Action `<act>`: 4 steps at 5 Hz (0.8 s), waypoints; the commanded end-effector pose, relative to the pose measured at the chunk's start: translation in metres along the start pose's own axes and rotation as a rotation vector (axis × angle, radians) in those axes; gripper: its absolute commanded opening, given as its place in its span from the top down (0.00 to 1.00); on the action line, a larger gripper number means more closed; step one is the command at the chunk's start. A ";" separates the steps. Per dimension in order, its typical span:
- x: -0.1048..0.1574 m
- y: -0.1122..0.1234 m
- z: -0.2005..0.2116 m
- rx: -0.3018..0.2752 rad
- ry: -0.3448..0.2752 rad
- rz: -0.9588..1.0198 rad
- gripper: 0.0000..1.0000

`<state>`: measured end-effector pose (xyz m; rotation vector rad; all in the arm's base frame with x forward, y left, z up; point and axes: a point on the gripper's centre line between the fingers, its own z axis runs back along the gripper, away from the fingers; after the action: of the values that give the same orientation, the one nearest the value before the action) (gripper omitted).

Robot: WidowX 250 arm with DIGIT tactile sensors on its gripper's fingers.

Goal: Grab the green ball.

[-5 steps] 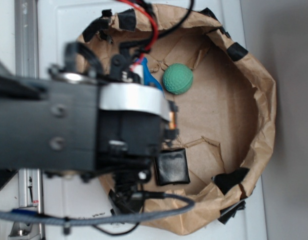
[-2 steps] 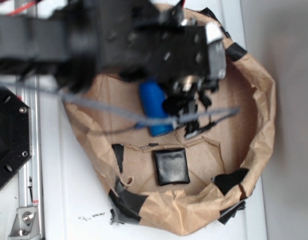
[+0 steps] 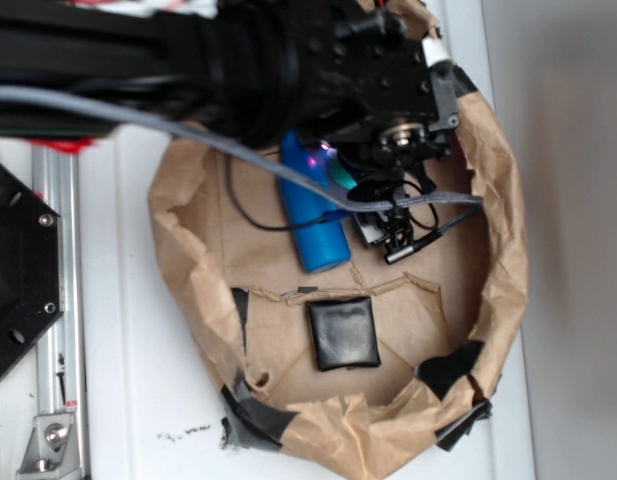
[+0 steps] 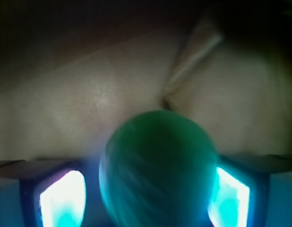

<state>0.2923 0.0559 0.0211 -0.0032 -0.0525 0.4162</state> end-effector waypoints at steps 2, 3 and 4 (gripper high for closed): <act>-0.008 -0.035 0.039 -0.057 -0.056 -0.257 1.00; -0.019 -0.053 0.088 -0.025 -0.115 -0.447 1.00; -0.024 -0.059 0.137 0.008 -0.055 -0.507 1.00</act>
<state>0.2851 -0.0095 0.1346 0.0335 -0.0162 -0.0652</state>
